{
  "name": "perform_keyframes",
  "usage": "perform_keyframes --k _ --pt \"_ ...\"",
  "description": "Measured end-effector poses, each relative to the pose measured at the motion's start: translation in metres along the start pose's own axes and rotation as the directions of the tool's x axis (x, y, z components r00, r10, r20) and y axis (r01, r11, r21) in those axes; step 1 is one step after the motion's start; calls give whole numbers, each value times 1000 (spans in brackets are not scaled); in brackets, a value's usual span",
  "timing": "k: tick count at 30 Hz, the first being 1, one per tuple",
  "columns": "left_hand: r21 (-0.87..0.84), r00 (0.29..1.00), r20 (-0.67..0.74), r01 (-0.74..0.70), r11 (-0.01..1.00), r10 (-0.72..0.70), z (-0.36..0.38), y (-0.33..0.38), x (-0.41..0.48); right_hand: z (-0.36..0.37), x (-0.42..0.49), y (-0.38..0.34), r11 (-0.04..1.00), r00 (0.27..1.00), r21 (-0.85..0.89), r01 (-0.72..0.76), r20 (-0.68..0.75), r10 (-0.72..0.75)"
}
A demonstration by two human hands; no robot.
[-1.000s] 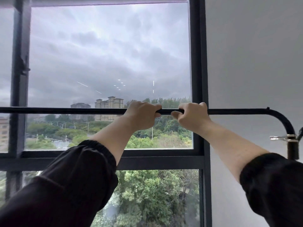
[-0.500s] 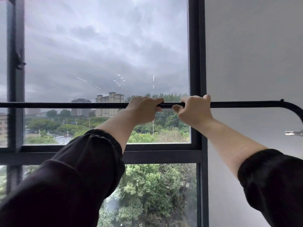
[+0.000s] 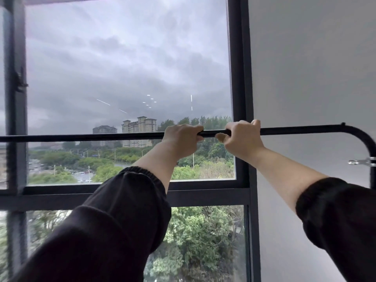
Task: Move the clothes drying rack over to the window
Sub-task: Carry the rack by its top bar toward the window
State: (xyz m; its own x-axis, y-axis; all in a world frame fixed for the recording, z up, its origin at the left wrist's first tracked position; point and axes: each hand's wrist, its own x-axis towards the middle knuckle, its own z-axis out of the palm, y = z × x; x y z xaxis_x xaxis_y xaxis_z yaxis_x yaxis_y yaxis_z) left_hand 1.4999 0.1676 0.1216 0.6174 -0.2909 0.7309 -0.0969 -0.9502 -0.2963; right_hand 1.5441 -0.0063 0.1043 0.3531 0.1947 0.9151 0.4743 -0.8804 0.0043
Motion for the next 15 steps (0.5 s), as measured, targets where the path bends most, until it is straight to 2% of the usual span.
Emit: perform_keyframes --k 5,9,12,15 --pt "37 995 -10 97 995 -97 11 -5 1 21 10 -2 999 1000 41 1 24 -2" --pt "60 993 -17 118 991 -117 21 -3 6 30 12 2 999 999 51 -9 52 7" --pt "34 992 -40 124 992 -122 24 0 7 24 11 6 999 995 36 4 95 -7" --pt "-52 982 -85 165 985 -169 23 -5 -3 14 3 0 999 997 39 30 74 -33"
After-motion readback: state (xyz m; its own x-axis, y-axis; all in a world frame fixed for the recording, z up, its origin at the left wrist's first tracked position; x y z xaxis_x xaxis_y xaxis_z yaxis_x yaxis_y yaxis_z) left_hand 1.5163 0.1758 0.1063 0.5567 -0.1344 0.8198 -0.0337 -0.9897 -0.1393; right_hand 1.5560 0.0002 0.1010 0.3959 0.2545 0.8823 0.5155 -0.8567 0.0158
